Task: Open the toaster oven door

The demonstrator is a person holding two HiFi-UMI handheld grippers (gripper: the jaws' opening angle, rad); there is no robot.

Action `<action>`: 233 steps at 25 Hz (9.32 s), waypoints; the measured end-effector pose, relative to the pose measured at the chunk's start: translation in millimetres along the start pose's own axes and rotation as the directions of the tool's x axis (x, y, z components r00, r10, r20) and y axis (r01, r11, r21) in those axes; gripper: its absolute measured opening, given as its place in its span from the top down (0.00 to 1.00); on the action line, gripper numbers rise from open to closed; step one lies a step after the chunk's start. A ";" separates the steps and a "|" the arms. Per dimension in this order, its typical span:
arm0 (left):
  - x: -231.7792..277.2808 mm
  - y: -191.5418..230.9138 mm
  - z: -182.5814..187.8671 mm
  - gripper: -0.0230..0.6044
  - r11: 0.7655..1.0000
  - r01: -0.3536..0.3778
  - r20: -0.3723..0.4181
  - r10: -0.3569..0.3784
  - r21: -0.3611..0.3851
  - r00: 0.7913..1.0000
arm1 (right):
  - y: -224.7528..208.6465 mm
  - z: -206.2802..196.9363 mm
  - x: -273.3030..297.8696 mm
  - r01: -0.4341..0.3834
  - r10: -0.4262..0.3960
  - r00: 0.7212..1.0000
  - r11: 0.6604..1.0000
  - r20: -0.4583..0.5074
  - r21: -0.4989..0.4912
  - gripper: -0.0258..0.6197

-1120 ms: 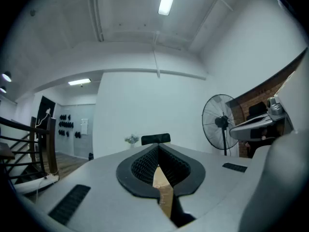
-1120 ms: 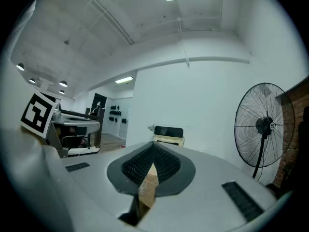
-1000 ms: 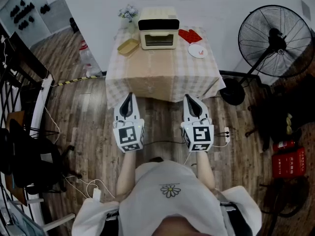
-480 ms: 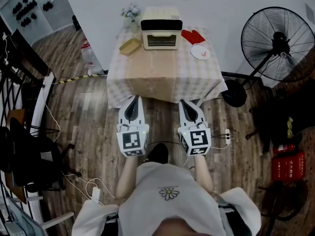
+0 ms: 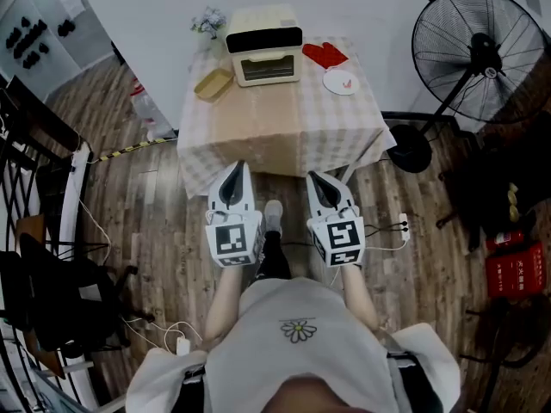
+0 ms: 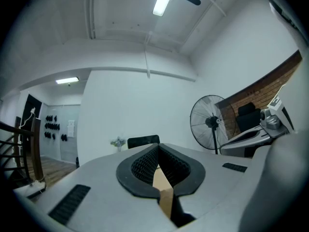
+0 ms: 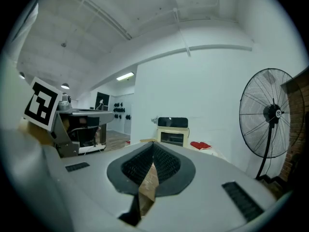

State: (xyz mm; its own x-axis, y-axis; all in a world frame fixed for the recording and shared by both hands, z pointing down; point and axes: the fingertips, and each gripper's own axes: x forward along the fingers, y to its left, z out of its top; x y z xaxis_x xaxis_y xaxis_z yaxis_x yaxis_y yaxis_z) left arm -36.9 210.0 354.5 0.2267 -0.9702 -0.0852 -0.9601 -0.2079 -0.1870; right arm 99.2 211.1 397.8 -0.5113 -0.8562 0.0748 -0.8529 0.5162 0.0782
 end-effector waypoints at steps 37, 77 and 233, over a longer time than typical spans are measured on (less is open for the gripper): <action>386.5 196.1 -59.4 0.94 0.997 0.000 -0.027 -0.002 -0.078 1.000 | -155.1 43.9 403.4 0.077 -0.075 0.997 0.992 -0.028 0.102 0.94; 425.6 196.5 25.2 0.59 0.966 0.190 0.125 -0.213 0.173 0.969 | -153.1 32.1 407.7 -0.013 0.019 0.999 0.988 -0.037 0.156 0.94; 484.3 109.2 -55.1 0.61 0.412 0.830 -0.561 -0.612 0.376 0.558 | -117.8 -82.5 426.3 -0.062 0.229 0.971 -0.012 0.063 0.998 0.85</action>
State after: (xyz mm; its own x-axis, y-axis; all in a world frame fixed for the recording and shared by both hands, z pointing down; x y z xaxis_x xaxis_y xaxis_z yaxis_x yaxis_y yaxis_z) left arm -40.9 -289.4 346.7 0.6219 -0.4837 0.6159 -0.1464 -0.8444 -0.5153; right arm -9.6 -212.7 502.5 -0.6988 -0.7148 0.0277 -0.0629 0.0229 -0.9978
